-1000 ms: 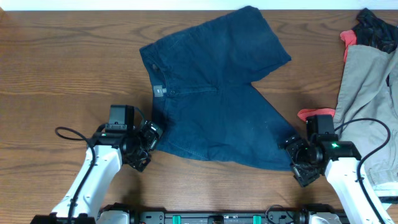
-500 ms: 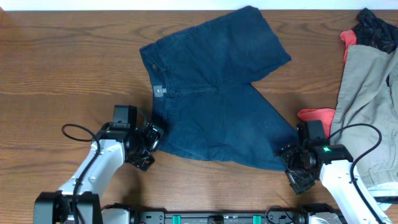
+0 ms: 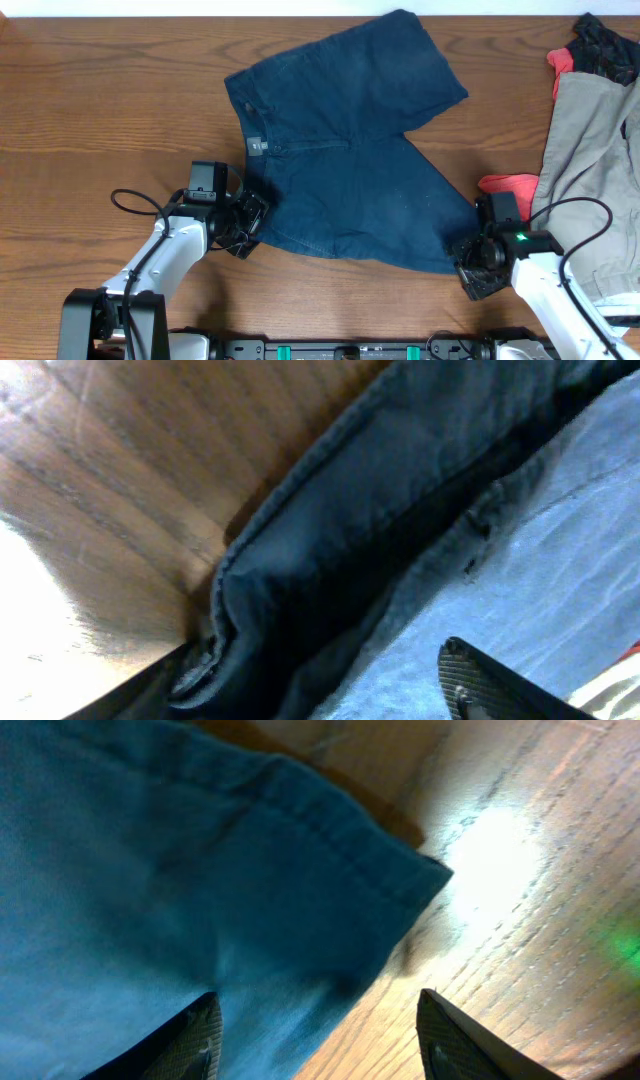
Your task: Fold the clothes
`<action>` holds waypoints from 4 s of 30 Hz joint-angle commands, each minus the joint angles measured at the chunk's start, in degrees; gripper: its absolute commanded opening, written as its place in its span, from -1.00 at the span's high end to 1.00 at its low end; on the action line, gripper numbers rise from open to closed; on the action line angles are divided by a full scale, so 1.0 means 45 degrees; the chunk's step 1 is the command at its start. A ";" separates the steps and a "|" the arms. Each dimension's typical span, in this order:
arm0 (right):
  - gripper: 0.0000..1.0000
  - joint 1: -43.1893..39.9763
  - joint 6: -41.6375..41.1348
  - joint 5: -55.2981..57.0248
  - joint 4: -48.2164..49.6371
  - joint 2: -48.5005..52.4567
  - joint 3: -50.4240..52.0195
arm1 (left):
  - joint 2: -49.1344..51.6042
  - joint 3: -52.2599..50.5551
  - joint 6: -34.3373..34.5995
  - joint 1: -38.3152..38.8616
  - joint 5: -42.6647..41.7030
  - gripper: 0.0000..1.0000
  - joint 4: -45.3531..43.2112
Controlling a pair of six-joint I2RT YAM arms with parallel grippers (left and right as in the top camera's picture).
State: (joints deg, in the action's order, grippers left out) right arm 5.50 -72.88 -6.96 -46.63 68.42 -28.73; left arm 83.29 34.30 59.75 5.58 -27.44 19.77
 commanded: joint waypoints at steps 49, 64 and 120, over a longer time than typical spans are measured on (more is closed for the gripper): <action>0.98 -0.1326 1.1244 0.1865 -0.3993 0.0155 -1.1458 | -0.7699 0.5110 -0.4940 0.0073 0.0563 0.88 0.6499; 0.98 -0.0685 1.3590 0.1758 -0.0617 0.1214 -1.1808 | -0.7286 0.6120 -0.4741 0.0073 0.2283 0.87 0.6829; -0.25 0.2623 1.3925 0.2497 0.6280 1.0472 -1.1754 | 0.1787 0.5833 -0.4265 -0.3453 0.3619 -0.43 0.2934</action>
State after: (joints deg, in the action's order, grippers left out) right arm 17.37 -10.22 3.51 -16.99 113.93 -80.95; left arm 91.92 60.62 40.42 -10.70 -10.11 31.64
